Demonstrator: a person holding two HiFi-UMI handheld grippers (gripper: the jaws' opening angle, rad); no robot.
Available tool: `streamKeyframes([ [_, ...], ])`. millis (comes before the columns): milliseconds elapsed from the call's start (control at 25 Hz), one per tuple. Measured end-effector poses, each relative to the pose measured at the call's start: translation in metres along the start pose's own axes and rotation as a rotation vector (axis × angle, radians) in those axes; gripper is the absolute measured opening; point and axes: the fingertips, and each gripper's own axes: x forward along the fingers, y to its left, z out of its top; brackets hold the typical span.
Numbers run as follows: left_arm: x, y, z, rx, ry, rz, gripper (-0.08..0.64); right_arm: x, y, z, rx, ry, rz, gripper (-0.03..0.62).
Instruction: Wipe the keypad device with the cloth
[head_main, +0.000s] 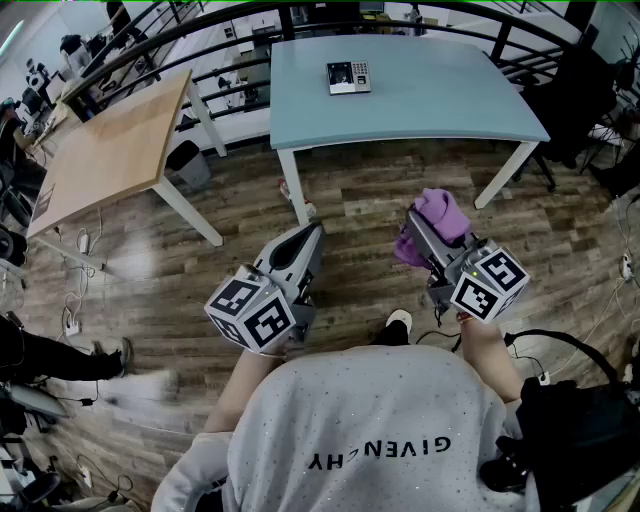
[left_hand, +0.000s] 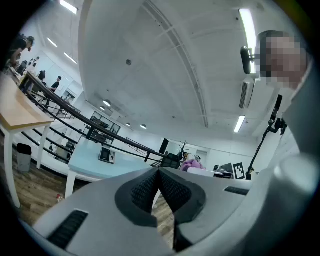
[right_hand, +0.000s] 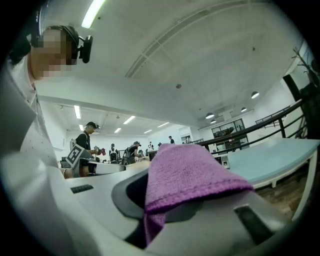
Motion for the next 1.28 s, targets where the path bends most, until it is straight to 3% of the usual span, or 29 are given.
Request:
streamKeyframes([
  [400, 0.001, 0.003, -0.008, -0.021, 0.012, 0.009, 0.002, -0.002, -0.01, -0.003, 0.063, 0.002, 0.0, 0.031],
  [560, 0.012, 0.01, -0.003, -0.064, -0.024, 0.012, 0.002, 0.003, -0.032, 0.001, 0.043, 0.005, -0.019, 0.032],
  [840, 0.056, 0.045, 0.028, -0.02, -0.119, 0.062, 0.002, 0.053, -0.097, 0.005, 0.07, 0.03, 0.04, 0.032],
  [1000, 0.108, 0.07, 0.041, -0.034, -0.128, 0.085, 0.002, 0.089, -0.139, 0.009, 0.064, 0.078, 0.104, 0.032],
  [1280, 0.2, 0.1, 0.052, -0.047, -0.112, 0.125, 0.002, 0.138, -0.232, 0.016, 0.04, 0.163, 0.126, 0.032],
])
